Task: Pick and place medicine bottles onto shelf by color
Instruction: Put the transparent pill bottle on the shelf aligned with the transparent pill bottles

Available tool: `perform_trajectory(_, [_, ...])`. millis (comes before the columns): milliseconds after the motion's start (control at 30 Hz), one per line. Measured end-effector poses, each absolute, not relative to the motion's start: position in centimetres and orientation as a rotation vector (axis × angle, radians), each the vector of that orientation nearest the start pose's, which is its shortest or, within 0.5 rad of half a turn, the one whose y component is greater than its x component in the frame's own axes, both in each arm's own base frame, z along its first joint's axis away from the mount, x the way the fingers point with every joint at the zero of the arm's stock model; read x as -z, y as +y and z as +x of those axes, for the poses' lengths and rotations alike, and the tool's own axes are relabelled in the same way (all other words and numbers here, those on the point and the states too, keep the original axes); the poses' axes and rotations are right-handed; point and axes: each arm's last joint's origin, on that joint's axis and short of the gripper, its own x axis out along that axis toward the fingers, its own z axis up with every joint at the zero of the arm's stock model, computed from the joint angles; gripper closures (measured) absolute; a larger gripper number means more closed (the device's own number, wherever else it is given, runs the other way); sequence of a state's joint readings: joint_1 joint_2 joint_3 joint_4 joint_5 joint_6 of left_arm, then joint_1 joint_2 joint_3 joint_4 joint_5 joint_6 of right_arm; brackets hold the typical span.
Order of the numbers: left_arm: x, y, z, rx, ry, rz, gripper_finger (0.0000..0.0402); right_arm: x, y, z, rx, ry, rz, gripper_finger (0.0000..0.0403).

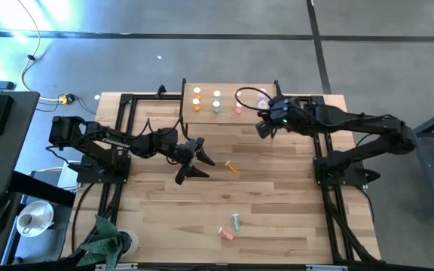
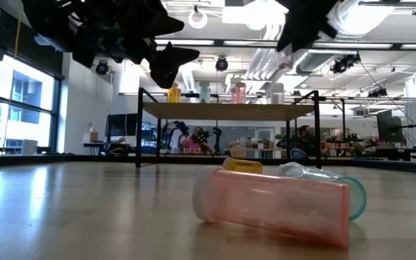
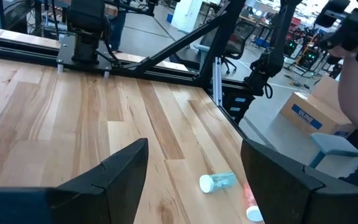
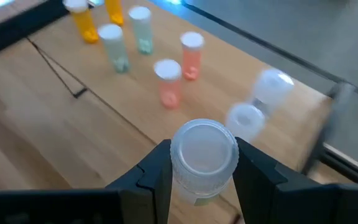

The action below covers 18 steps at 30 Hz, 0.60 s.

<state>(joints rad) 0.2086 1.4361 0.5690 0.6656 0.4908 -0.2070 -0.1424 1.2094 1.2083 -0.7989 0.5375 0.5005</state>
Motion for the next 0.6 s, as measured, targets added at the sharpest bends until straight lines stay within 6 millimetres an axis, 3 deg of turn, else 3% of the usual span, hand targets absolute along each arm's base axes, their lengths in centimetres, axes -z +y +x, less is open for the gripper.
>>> perform_trajectory(133, [-19.8,4.5,27.7,0.260,0.222,-0.275,0.0156,-34.3,-3.4,21.4,0.910,0.616,0.278,0.0283])
perform_trajectory(300, [-19.8,4.5,27.7,0.260,0.222,-0.275,0.0156,-32.4,-2.3,20.5,0.926,0.609,0.268,0.0283])
perform_trajectory(600, [-19.8,4.5,27.7,0.259,0.222,-0.275,0.0156,-28.5,-3.5,21.3,0.940,0.544,0.278,0.0283])
